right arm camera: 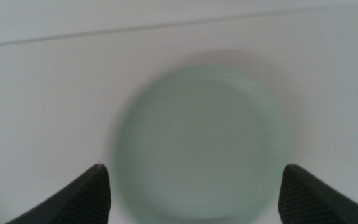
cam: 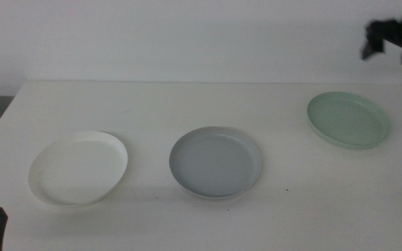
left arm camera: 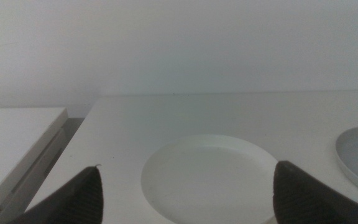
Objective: Stack the three bowls on top of each other.
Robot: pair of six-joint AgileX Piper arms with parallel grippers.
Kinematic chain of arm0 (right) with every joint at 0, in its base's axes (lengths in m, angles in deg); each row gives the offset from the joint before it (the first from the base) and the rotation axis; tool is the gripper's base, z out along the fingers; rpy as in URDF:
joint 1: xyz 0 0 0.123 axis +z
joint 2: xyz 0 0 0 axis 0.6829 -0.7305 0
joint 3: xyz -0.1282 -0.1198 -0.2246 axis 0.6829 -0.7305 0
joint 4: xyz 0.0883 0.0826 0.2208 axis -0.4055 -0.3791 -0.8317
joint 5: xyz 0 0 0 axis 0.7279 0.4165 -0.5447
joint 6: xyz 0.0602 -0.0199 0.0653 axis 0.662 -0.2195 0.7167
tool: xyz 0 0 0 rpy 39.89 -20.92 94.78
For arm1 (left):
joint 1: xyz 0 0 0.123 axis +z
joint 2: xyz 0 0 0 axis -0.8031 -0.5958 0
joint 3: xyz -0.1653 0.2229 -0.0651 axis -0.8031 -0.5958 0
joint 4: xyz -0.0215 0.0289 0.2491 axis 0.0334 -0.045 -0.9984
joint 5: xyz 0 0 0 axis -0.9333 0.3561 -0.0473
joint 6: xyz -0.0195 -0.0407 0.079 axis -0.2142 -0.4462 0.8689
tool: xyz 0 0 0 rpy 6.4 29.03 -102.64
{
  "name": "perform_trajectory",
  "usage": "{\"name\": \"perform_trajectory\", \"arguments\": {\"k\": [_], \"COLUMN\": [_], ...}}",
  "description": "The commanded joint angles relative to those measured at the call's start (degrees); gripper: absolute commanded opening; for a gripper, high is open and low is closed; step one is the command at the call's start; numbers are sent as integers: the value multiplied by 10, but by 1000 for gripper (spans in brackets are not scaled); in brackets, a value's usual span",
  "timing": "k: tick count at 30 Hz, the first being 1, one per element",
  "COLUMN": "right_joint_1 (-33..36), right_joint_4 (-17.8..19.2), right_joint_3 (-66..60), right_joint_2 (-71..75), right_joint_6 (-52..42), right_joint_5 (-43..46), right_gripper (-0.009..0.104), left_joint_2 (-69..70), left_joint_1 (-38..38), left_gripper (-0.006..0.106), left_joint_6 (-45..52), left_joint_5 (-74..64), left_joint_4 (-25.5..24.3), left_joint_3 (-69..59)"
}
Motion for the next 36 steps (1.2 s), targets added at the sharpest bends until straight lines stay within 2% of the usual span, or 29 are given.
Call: {"name": "perform_trajectory", "arguments": {"k": [1, 8, 14, 18, 24, 26, 30, 32, 36], "right_joint_1": [-29, -102, -122, -116, -108, -108, -108, -108, -108], "right_joint_4": [28, -25, -75, -88, -86, -86, -86, -88, -94], "right_joint_3": [1, 1, 1, 1, 1, 1, 1, 1, 1], "right_joint_2": [-31, -123, -171, -186, -208, -209, -209, -209, -209], "right_joint_6": [-7, -14, -62, -66, -74, -74, -74, -74, -84], "right_joint_5": [13, 61, 70, 80, 84, 90, 105, 105, 85], "right_gripper": [93, 93, 90, 83, 78, 69, 31, 25, 26], "left_joint_2": [2, 2, 2, 2, 2, 2, 2, 2, 2], "left_joint_1": [1, 1, 1, 1, 1, 1, 1, 1, 1], "left_gripper": [94, 94, 94, 94, 94, 94, 94, 94, 94], "left_joint_6": [-3, -3, -3, -3, -3, -3, -3, -3, -3], "left_joint_5": [8, 8, 8, 8, 8, 8, 8, 8, 8], "left_joint_4": [1, 1, 1, 1, 1, 1, 1, 1, 1], "left_joint_3": [0, 0, 0, 0, 0, 0, 0, 0, 0]}}
